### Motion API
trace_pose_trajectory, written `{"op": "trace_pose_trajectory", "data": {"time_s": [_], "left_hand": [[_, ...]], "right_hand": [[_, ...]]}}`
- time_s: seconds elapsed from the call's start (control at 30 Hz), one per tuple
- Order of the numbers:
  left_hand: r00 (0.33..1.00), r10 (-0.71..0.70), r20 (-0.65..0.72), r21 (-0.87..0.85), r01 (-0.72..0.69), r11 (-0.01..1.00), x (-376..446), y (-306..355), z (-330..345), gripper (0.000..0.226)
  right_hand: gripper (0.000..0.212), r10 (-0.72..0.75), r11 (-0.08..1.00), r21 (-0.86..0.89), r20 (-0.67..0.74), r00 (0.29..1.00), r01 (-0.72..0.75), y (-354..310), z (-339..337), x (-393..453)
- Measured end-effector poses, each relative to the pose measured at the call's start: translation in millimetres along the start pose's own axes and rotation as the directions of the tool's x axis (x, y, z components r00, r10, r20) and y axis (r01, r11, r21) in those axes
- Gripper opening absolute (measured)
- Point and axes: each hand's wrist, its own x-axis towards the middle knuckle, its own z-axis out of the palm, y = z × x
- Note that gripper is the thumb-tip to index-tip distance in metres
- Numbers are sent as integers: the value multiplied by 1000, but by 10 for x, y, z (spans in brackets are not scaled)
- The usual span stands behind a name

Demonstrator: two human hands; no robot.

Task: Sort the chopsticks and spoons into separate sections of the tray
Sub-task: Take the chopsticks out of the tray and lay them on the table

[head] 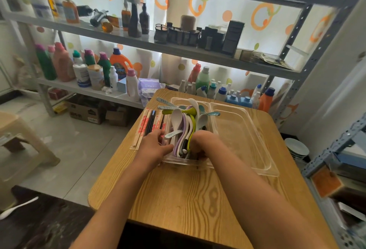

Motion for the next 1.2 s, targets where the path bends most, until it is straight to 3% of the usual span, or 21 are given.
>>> {"op": "trace_pose_trajectory", "data": {"time_s": [0.07, 0.2, 0.33, 0.57, 0.63, 0.73, 0.87, 1.03, 1.2], "left_hand": [[1000, 2, -1, 3, -2, 1000, -5, 8, -3, 43], [1000, 12, -15, 17, -12, 1000, -18, 13, -2, 39], [999, 20, -32, 41, -19, 999, -26, 31, 16, 45], [998, 51, -31, 91, -48, 995, -78, 54, 2, 34], [994, 90, -68, 150, -79, 986, -100, 75, -9, 27], [981, 127, -144, 214, -95, 972, -173, 116, -27, 41], [928, 181, -326, 182, -127, 975, -297, 228, -87, 29], [879, 267, -395, 155, -223, 962, -442, 538, -234, 19], [932, 283, -227, -10, -293, 956, -583, 767, -291, 17]], "right_hand": [[6, 19, 999, 38, 34, 999, -20, -2, 9, 15], [7, 81, 965, 235, 158, 984, -117, 73, -47, 49], [11, 107, 932, 335, 100, 989, -135, 192, -106, -71], [26, 62, 825, 564, -11, 998, -46, 344, -173, -346], [21, 53, 782, 623, -19, 998, -30, 389, -263, -471], [11, 23, 722, 692, -41, 999, 12, 464, -420, -696], [9, -19, 662, 746, -76, 997, 69, 534, -545, -1037], [18, -10, 676, 724, -180, 984, 140, 503, -569, -1381], [20, 3, 653, 681, -438, 899, 330, 326, -564, -1378]]}}
